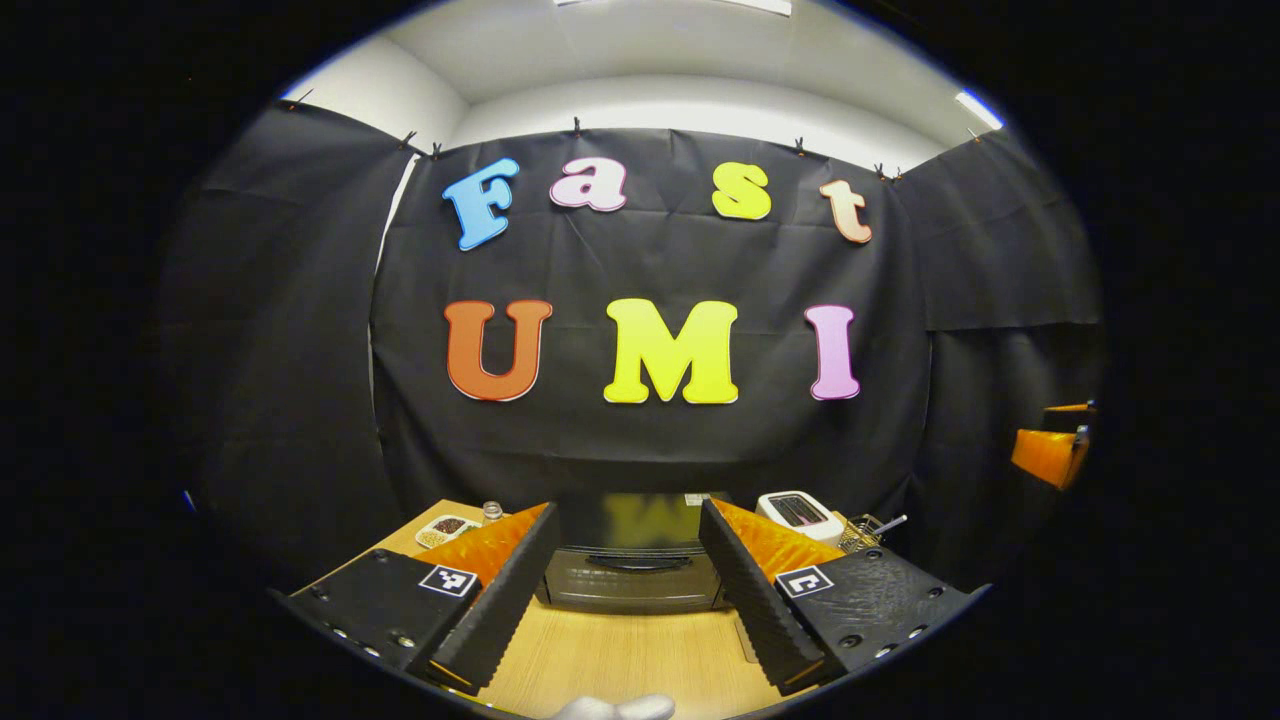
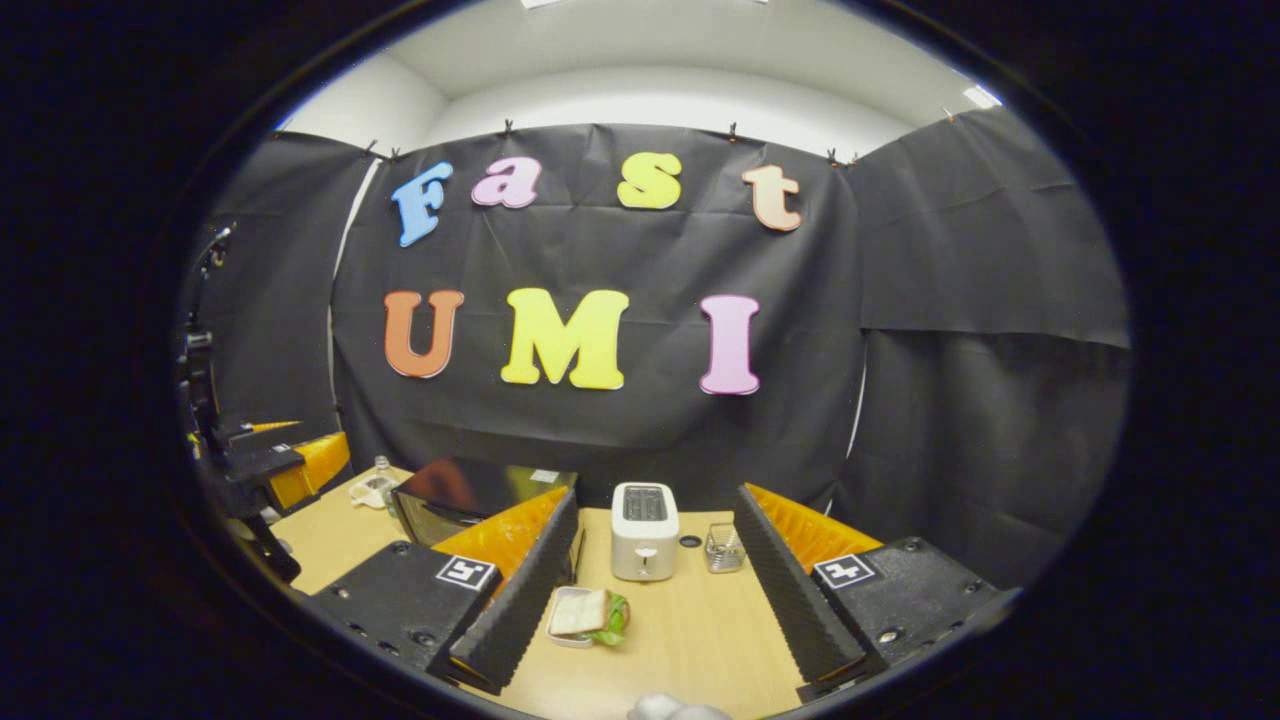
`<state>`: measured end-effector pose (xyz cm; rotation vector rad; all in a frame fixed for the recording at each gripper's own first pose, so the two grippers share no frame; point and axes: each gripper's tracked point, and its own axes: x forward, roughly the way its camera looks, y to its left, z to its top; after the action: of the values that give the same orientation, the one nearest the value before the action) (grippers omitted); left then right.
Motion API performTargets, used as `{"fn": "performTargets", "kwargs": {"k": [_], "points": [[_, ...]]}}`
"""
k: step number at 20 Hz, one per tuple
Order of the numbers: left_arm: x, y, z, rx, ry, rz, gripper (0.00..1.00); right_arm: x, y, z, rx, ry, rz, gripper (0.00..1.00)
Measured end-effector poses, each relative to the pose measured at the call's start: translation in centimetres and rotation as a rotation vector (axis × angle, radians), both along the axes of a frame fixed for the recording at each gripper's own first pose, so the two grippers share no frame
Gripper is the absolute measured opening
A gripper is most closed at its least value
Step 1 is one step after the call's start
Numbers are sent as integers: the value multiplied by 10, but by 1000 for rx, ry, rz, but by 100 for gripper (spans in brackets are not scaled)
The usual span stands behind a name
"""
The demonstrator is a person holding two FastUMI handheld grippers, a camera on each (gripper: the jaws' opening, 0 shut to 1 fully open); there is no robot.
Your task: Open the electric oven with the left hand, put the food in, and close the electric oven.
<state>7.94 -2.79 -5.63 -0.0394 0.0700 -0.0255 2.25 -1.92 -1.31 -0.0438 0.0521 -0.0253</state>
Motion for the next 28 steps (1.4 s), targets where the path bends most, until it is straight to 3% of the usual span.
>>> {"fn": "performTargets", "kwargs": {"k": [3, 4, 5, 13, 16, 17, 18, 19, 20, 21, 27, 28], "points": [[37, -9, -43, -19, 72, 2, 93, -1, -11, -2, -9, 12, -31, 100], [52, -12, -58, -20, 105, -2, 93, -1, -15, -3, -15, 17, -41, 91], [66, -18, -73, -14, 129, -8, 93, -1, -18, -5, -23, 24, -52, 100], [159, -24, -160, 49, 277, -14, 93, -6, -47, -20, -48, 94, -136, 100], [170, -25, -187, 69, 335, -26, 93, -9, -55, -27, -41, 120, -159, 100], [171, -24, -187, 82, 319, -24, 84, -9, -58, -30, -43, 127, -166, 92], [172, -25, -185, 91, 315, -27, 98, -10, -61, -30, -46, 126, -170, 92], [171, -26, -187, 84, 325, -25, 87, -10, -61, -33, -43, 130, -172, 100], [172, -24, -187, 83, 315, -26, 97, -10, -61, -35, -33, 135, -171, 100], [172, -23, -188, 81, 327, -23, 97, -11, -61, -37, -22, 136, -167, 92], [156, -24, -190, 92, 337, -27, 98, -8, -58, -50, -13, 156, -150, 92], [151, -24, -190, 94, 334, -29, 98, -9, -56, -51, -12, 159, -144, 100]]}}
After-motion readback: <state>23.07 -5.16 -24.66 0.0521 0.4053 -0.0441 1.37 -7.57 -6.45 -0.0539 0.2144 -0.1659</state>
